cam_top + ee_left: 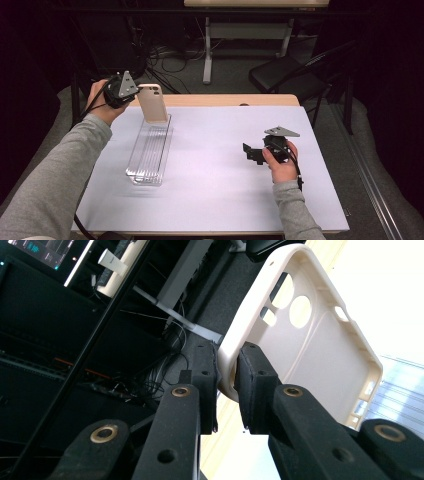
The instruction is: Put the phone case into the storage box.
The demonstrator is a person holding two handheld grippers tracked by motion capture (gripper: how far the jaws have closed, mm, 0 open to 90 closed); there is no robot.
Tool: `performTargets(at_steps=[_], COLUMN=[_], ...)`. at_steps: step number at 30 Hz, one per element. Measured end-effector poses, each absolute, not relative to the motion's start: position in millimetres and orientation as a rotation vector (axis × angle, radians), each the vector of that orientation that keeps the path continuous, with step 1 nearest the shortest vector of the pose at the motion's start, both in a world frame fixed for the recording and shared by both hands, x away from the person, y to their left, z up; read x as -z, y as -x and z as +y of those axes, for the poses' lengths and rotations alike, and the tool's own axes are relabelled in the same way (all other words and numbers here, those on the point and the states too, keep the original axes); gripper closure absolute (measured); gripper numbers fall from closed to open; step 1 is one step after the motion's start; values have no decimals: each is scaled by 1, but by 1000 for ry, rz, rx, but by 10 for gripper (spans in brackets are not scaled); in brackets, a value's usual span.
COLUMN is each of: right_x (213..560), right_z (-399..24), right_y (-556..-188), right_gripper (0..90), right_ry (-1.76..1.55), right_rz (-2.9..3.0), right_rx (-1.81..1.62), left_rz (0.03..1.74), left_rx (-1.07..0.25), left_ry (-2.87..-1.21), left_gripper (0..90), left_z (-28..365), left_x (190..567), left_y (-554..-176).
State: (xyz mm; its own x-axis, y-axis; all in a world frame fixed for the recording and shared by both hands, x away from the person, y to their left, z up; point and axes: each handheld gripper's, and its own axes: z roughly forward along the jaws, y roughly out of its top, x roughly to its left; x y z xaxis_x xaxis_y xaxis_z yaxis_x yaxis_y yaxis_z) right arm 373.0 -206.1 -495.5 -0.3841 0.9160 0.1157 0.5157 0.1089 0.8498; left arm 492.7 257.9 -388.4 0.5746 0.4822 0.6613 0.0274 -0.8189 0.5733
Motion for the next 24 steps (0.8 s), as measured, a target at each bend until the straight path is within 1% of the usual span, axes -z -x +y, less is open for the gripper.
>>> performTargets(at_steps=[24], right_x=[499], right_z=[-209], right_y=[-372], right_gripper=[41], right_ry=[-1405], right_rz=[1947], right_rx=[-1189], left_rz=[408], left_rx=[-1200], left_ry=[-2304], left_gripper=[799], left_z=[258], left_x=[418], left_y=[-501])
